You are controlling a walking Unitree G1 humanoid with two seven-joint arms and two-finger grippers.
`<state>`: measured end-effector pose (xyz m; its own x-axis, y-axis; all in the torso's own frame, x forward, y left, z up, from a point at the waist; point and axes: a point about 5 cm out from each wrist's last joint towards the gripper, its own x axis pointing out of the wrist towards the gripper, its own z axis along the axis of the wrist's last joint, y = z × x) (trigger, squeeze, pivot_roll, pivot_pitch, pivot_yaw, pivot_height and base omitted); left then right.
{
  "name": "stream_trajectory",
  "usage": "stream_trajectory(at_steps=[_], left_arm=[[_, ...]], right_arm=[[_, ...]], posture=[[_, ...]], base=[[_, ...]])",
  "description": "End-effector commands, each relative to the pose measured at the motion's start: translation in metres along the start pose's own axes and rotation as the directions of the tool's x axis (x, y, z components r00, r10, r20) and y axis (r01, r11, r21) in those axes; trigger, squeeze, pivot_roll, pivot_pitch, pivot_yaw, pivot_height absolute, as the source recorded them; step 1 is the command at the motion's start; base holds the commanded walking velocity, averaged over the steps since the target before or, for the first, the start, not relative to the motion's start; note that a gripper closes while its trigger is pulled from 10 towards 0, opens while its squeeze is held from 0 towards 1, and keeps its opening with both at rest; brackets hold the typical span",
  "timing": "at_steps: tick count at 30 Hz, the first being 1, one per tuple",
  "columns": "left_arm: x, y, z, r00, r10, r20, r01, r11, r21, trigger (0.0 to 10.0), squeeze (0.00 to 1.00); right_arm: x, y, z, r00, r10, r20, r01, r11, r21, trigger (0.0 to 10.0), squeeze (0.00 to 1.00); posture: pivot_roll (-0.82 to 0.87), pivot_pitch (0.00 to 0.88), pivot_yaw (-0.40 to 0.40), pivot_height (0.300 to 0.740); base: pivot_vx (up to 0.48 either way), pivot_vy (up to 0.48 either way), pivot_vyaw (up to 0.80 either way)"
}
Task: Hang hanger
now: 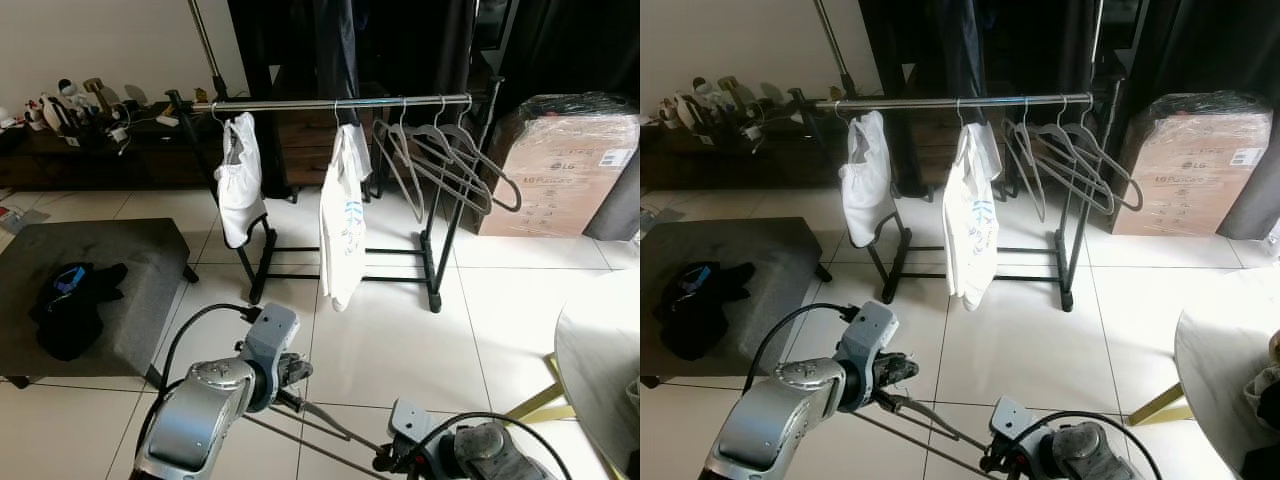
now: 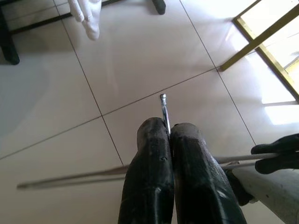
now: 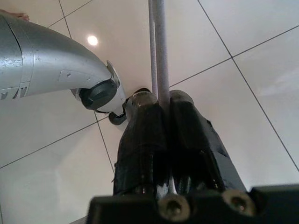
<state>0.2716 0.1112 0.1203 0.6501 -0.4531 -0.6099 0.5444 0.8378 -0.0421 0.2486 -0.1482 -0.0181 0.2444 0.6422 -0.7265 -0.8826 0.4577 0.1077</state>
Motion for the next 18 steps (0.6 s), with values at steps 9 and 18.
stream_trajectory(at_steps=[9, 18], left_arm=[[0.001, 0.002, -0.005, 0.999, -0.013, -0.032, 0.013, 1.0, 0.004, 0.0, 0.0], [-0.012, 0.02, -0.001, 0.99, -0.14, 0.028, 0.128, 0.958, 0.255, 0.0, 0.0]], right_arm=[[0.003, 0.002, 0.003, 1.0, 0.013, 0.006, -0.013, 1.0, -0.018, 0.0, 0.0], [0.003, 0.002, 0.004, 1.0, 0.017, 0.008, -0.017, 0.999, -0.03, 0.0, 0.0]], posture=[[-0.01, 0.122, 0.093, 0.74], [-0.01, 0.12, 0.094, 0.74]], base=[[0.0, 0.0, 0.0], [0.0, 0.0, 0.0]])
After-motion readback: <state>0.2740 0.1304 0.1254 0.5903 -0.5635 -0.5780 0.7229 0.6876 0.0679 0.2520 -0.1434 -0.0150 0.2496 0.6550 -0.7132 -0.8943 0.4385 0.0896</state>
